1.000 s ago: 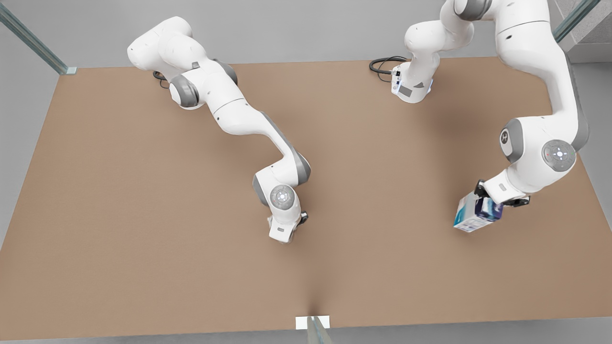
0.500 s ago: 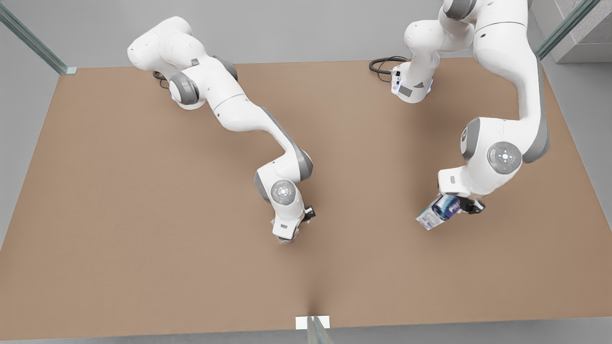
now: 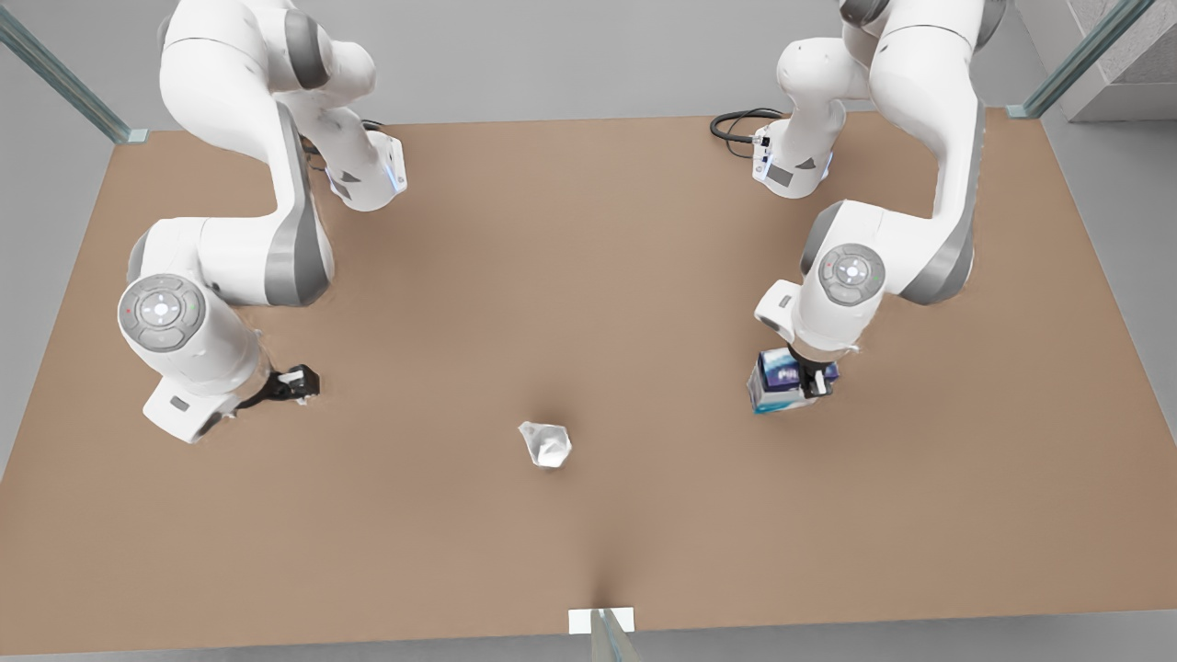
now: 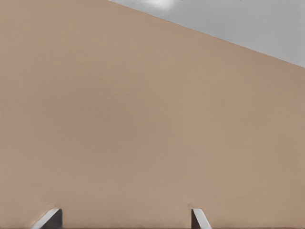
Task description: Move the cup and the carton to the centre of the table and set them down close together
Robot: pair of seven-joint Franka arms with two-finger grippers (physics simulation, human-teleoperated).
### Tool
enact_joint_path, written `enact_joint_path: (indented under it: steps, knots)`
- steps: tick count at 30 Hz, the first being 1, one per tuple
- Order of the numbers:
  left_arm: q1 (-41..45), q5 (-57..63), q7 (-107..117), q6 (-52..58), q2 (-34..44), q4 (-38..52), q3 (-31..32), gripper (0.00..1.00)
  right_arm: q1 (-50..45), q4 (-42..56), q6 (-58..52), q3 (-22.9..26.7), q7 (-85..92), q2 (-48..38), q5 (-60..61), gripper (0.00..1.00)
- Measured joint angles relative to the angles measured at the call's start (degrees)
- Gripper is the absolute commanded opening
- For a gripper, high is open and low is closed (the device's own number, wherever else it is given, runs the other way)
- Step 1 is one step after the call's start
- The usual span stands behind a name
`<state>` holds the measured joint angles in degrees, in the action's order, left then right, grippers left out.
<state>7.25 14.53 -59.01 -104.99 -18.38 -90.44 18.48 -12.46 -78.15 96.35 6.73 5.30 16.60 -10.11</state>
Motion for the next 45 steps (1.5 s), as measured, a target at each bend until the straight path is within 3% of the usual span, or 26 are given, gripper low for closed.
enact_joint_path:
  steps: [1, 3, 12, 15, 17, 23, 27, 31, 39, 45]
  knots:
    - [2.57, -0.35, -0.18, 0.21, -1.46, 1.74, 0.08, 0.45, 3.7, -5.89, 2.56, -2.06, -0.34, -4.49, -0.6, 1.0]
    - [8.11, -1.76, -0.05, 1.08, -4.75, 5.63, 0.0, 0.44, 7.16, -8.82, 1.76, -5.74, -0.3, -8.43, -0.27, 1.0]
    - [18.19, -8.97, 3.83, 2.07, -10.45, 13.71, -1.31, 0.44, 7.47, -8.86, 0.88, -5.76, -0.43, -7.99, -0.17, 1.0]
    - [29.23, -12.86, 6.54, 2.64, -12.31, 16.92, -13.49, 0.44, 7.46, -8.91, 0.86, -5.76, -0.42, -7.94, -0.17, 1.0]
    - [33.27, -15.74, 8.81, 2.72, -14.63, 19.97, -16.97, 0.43, 7.43, -8.94, 0.94, -5.77, -0.47, -7.84, -0.17, 1.0]
    - [38.55, -21.61, 17.74, 2.06, -15.54, 17.77, -17.41, 0.42, 7.47, -8.95, 0.94, -5.77, -0.47, -7.8, -0.17, 1.0]
    - [41.4, -22.24, 20.14, -4.54, -16.55, 14.52, -17.46, 0.43, 7.45, -8.95, 0.94, -5.8, -0.47, -7.71, -0.22, 1.0]
    - [42.32, -19.41, 18.59, -10.52, -17.96, 14.58, -17.42, 0.43, 7.47, -8.95, 0.95, -5.82, -0.42, -7.71, -0.17, 1.0]
    - [43.29, -14.44, 19.19, -12.26, -20.9, 14.23, -17.5, 0.43, 7.47, -8.95, 0.95, -5.85, -0.39, -7.63, -0.17, 1.0]
    - [43.63, -13.48, 19.71, -12.39, -21.57, 14.24, -17.51, 0.58, 7.45, -8.95, 0.94, -5.85, -0.38, -7.63, -0.17, 1.0]
